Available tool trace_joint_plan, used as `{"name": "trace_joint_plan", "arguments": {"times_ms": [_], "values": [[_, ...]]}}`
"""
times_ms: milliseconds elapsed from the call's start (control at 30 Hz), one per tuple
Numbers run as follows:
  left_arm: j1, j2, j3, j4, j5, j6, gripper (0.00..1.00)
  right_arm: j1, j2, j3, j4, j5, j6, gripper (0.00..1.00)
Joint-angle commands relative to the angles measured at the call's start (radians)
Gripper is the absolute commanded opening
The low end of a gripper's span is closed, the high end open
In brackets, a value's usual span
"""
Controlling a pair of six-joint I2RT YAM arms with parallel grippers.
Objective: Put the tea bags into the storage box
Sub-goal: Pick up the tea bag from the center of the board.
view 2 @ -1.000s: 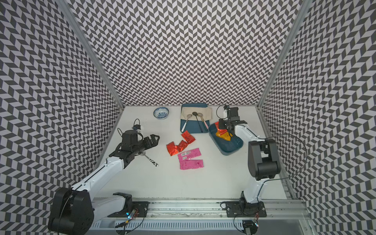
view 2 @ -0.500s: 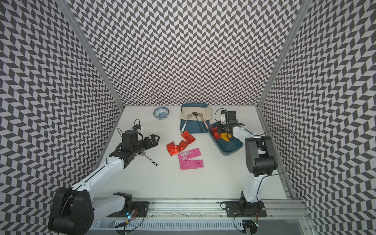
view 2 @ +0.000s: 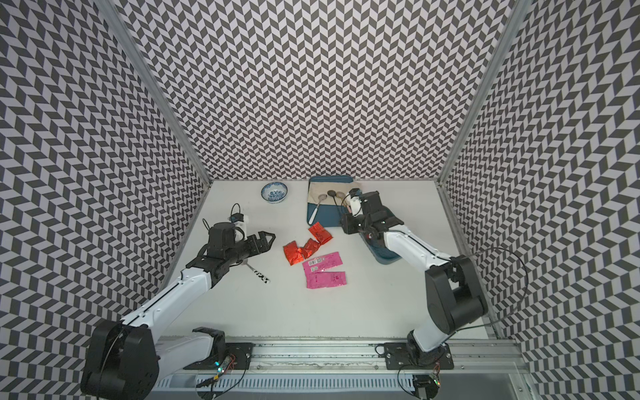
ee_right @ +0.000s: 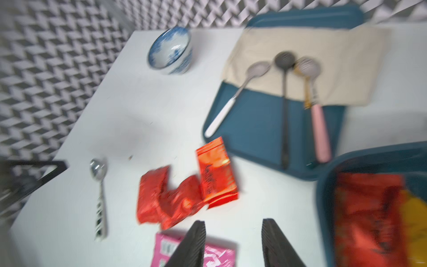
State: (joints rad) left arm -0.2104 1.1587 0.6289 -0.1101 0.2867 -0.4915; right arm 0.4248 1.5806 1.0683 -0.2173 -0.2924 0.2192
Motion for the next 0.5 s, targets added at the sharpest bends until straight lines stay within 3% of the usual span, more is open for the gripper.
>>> {"name": "trace_joint_plan", "arguments": {"times_ms": [0, 200, 267, 300, 367, 433, 467], "values": [[-0.043, 0.013, -0.022, -0.034, 0.043, 0.013, 0.9, 0.031, -0.018, -0.091, 0.066, -0.119, 0.109, 0.46], [-0.066, 0.028, -0.059, -0.024, 0.005, -0.022, 0.88, 0.112, 0.067, -0.13, 0.158, -0.192, 0.243, 0.46], [-0.072, 0.035, -0.058, -0.025, -0.017, -0.016, 0.8, 0.126, 0.094, -0.147, 0.209, -0.195, 0.308, 0.47], [-0.075, 0.041, -0.056, -0.019, -0.024, -0.005, 0.72, 0.133, 0.107, -0.149, 0.23, -0.195, 0.336, 0.47], [-0.079, 0.061, -0.041, -0.009, -0.039, 0.015, 0.44, 0.149, 0.135, -0.144, 0.266, -0.199, 0.382, 0.47], [-0.081, 0.1, -0.005, 0.003, -0.048, 0.028, 0.1, 0.162, 0.167, -0.131, 0.306, -0.207, 0.431, 0.47], [-0.081, 0.122, 0.015, 0.009, -0.048, 0.033, 0.0, 0.165, 0.183, -0.122, 0.318, -0.208, 0.453, 0.48]]}}
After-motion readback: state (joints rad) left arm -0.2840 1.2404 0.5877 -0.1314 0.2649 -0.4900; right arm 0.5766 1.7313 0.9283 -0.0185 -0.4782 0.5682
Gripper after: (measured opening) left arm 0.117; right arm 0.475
